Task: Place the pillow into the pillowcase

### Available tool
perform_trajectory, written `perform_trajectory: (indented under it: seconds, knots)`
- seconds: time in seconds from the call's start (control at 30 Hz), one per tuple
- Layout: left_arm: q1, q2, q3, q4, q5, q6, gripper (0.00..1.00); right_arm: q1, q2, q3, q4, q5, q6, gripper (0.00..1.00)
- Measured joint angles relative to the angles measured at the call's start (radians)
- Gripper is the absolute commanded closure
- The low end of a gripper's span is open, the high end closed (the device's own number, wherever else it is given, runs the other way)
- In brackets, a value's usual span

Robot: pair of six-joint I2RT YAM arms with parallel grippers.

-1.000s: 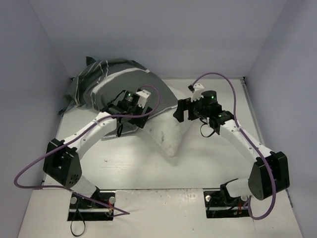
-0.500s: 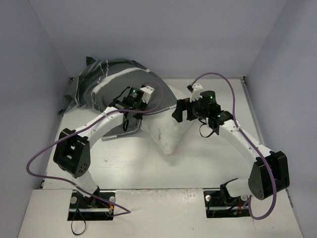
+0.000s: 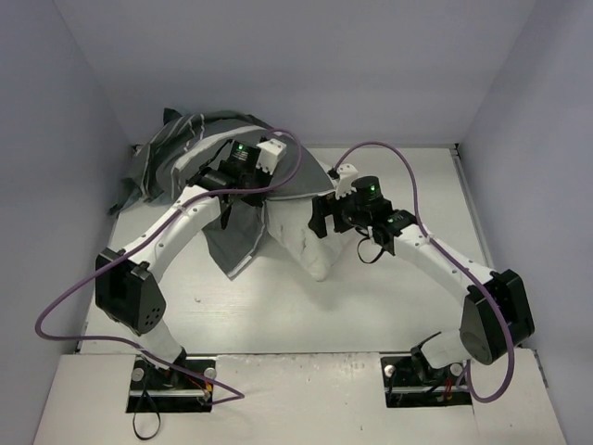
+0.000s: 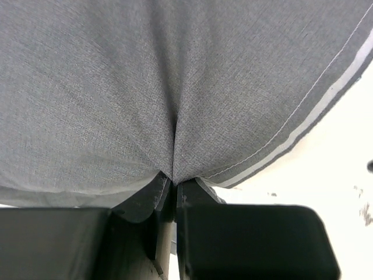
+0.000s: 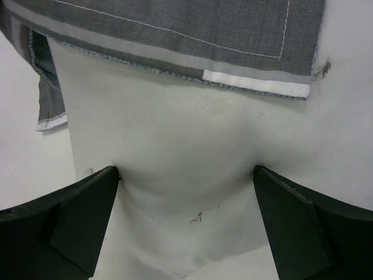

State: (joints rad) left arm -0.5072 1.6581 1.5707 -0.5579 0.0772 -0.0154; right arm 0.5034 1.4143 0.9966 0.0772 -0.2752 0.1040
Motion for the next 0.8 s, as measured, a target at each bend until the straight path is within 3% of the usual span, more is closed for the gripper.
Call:
perform_trajectory:
  seconds: [0.13, 0.23, 0.27, 0.3, 0.63, 0.8]
  knots:
    - [0.027, -0.001, 0.0, -0.044, 0.047, 0.009, 1.0, 0.0, 0.032, 0.0, 0.014, 0.002, -0.004, 0.1]
    - [0.047, -0.003, 0.0, -0.06, 0.085, 0.01, 1.0, 0.002, 0.043, 0.0, 0.024, 0.005, -0.017, 0.52]
    - [0.051, -0.005, 0.001, -0.067, 0.094, 0.011, 1.0, 0.002, 0.045, 0.0, 0.027, 0.006, -0.023, 0.91]
    - [0.055, -0.008, 0.003, -0.075, 0.104, 0.014, 1.0, 0.002, 0.048, 0.0, 0.032, 0.008, -0.027, 1.0]
    - [0.082, -0.078, 0.079, -0.094, 0.208, -0.003, 1.0, 0.002, 0.071, 0.0, 0.034, -0.002, -0.031, 1.0]
    - [0.009, -0.024, 0.2, -0.102, 0.303, -0.105, 1.0, 0.001, 0.071, 0.004, 0.056, -0.043, -0.008, 1.0]
